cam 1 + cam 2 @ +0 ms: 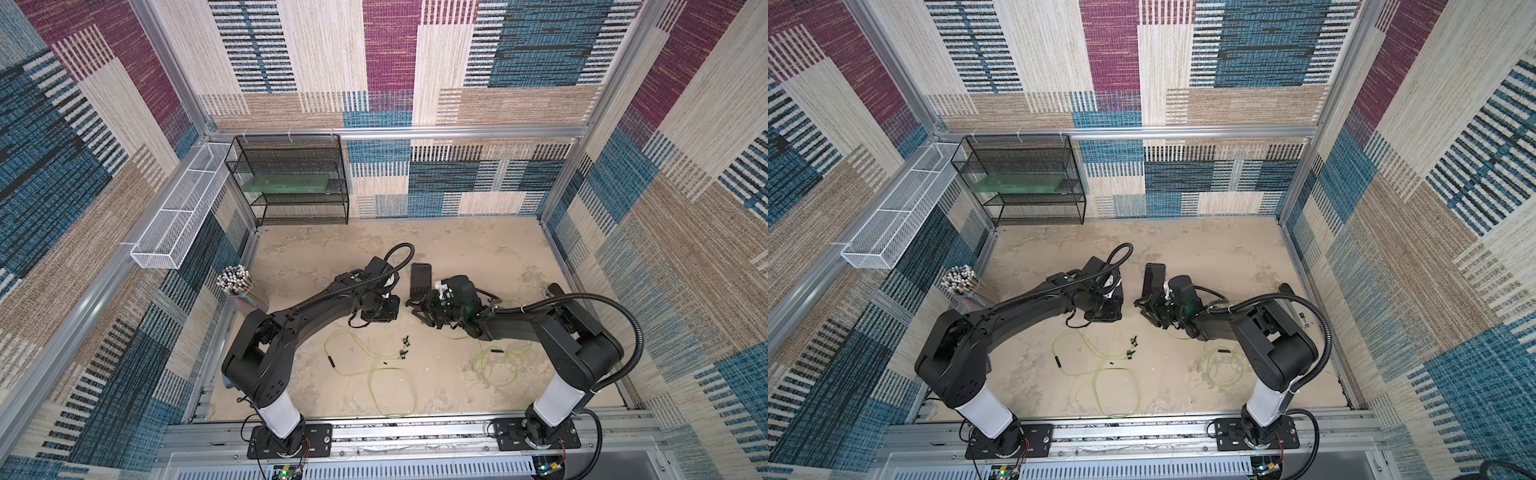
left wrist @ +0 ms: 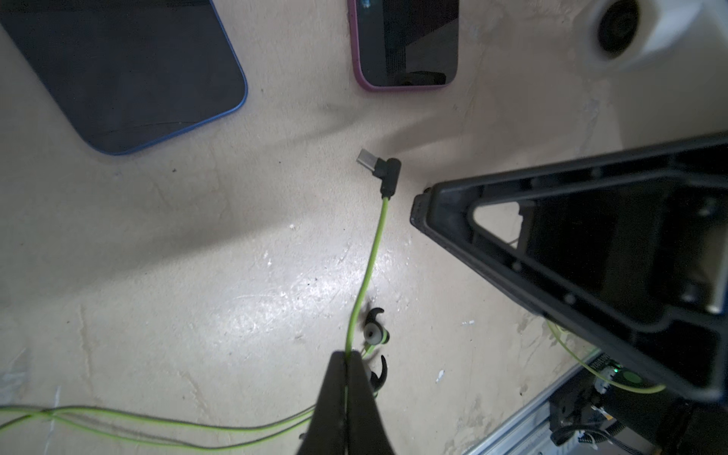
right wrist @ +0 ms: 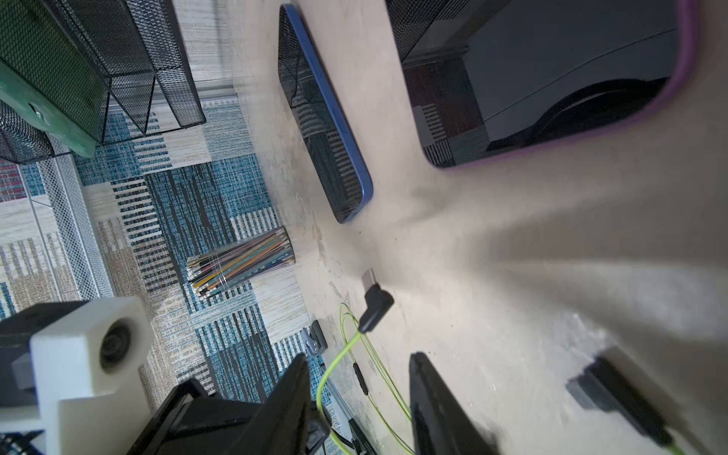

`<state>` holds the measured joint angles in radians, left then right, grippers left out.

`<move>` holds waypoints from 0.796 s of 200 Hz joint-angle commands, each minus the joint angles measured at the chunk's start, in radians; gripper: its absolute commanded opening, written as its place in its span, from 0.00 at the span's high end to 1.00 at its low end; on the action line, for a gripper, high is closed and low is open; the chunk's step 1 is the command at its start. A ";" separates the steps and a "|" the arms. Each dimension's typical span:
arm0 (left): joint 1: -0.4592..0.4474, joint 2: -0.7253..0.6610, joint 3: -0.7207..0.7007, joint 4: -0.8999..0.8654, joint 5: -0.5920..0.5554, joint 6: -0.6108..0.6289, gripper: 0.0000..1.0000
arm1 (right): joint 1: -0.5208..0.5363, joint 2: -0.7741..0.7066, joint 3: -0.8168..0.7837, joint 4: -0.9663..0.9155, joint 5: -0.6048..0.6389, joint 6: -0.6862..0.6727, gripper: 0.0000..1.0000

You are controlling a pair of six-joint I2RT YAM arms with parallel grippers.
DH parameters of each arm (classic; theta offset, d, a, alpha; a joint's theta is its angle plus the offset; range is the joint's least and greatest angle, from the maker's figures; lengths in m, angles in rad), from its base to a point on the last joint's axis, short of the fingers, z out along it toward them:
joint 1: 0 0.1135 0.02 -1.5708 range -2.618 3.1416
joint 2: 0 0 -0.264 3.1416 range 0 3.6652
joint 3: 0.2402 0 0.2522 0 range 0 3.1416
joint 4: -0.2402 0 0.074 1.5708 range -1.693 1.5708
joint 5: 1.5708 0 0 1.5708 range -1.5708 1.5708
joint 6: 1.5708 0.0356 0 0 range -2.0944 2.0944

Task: Plug wired earphones into phones
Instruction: Pick up the wired earphone from the center of the board.

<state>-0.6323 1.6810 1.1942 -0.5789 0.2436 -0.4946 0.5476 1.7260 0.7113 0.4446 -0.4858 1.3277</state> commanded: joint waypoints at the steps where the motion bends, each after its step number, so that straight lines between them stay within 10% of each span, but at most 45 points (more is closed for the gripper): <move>1: 0.001 -0.012 -0.004 0.027 0.021 -0.018 1.00 | 0.004 0.021 0.011 0.079 0.013 0.029 0.59; 147: 0.000 -0.090 -0.083 0.136 0.066 -0.084 1.00 | -0.015 0.014 0.052 0.000 0.040 -0.059 0.94; 159: 0.000 -0.115 -0.102 0.160 0.070 -0.098 0.82 | -0.020 0.009 0.058 -0.014 0.029 -0.089 0.95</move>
<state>-0.6312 1.6073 1.1202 -0.4778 0.2790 -0.5468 0.5354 1.7481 0.7563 0.4454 -0.4603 1.3018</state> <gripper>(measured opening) 0.050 0.106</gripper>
